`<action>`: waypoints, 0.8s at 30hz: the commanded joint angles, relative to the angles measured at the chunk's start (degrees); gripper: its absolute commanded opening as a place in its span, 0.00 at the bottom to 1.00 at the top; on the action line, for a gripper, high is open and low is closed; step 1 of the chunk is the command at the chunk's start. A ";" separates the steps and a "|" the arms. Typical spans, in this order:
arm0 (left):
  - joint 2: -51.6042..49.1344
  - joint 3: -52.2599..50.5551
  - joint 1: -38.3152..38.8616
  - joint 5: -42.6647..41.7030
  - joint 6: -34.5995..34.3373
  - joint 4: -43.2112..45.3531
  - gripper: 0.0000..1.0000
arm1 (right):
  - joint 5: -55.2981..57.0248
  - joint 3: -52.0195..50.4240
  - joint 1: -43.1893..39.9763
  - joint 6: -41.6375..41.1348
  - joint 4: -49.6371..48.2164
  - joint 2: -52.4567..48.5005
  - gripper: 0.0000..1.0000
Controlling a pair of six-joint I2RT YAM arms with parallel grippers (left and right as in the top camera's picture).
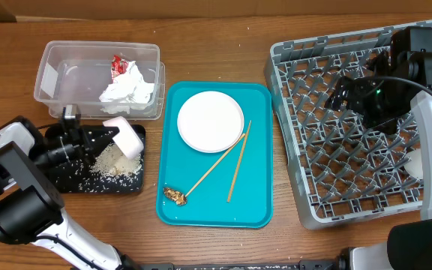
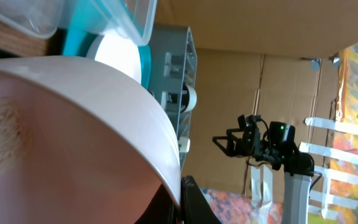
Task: Sort waste into correct bins and load items into the dishwasher
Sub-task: 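Tip the crumbs out onto the black tray with left gripper, then carry the emptied pink bowl over the teal tray with left gripper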
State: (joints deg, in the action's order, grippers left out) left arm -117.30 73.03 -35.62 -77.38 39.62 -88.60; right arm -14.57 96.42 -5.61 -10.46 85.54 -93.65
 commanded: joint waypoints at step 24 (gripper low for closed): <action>0.35 8.52 -2.01 5.66 8.57 -8.31 0.04 | 0.61 0.31 -0.13 0.46 0.04 0.00 1.00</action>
State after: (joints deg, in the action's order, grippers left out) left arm -117.30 80.42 -37.91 -72.64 47.79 -96.66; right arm -14.55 96.42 -5.61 -10.44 85.67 -93.65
